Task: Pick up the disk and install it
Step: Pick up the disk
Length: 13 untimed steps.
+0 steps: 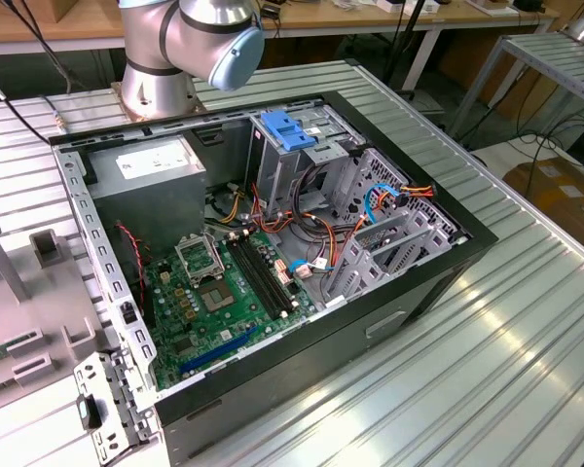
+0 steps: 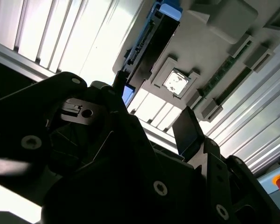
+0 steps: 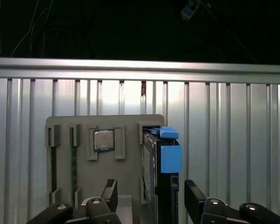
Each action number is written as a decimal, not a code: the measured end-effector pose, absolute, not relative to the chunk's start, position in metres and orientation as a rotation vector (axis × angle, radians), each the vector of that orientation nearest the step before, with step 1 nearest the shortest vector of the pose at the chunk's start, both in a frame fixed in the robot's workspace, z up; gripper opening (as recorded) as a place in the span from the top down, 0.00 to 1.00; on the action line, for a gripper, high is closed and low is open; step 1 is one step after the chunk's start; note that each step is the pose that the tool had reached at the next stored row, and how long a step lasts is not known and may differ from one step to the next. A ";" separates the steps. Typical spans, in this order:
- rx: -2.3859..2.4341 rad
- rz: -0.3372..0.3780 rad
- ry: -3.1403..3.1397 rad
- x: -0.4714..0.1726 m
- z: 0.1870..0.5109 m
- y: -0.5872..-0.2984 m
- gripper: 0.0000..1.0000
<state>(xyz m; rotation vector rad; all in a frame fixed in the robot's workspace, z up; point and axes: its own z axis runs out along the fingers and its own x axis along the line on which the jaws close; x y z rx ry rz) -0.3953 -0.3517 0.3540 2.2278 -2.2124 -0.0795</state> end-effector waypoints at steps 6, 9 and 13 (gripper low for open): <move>2.228 -0.080 -2.212 -0.396 0.352 -0.345 0.32; 2.228 -0.080 -2.213 -0.396 0.351 -0.342 0.32; 2.228 -0.080 -2.213 -0.397 0.350 -0.338 0.32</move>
